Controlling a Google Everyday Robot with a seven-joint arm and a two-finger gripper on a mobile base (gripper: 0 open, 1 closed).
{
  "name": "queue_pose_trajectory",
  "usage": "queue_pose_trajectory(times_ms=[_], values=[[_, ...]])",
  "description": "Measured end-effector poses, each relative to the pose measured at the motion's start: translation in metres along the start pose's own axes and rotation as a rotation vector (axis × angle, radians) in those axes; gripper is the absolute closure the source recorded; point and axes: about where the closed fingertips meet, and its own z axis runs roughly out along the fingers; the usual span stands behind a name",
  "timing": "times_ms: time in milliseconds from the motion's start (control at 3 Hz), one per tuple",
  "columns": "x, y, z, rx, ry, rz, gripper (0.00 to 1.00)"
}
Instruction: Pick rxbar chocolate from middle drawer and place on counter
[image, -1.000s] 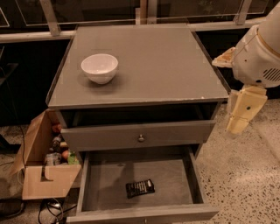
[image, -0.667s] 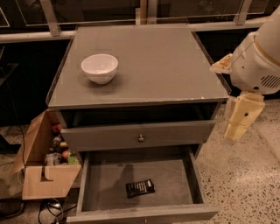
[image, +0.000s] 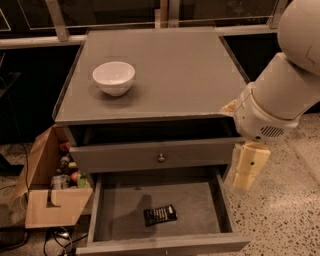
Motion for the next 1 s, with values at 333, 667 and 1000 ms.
queue_pose_trajectory(times_ms=[333,667,1000], values=[[-0.002,0.007,0.006,-0.003,-0.006,0.006,0.0],[-0.019,0.007,0.074,-0.028,-0.071,0.042,0.0],[-0.019,0.01,0.074,-0.024,-0.079,0.05,0.0]])
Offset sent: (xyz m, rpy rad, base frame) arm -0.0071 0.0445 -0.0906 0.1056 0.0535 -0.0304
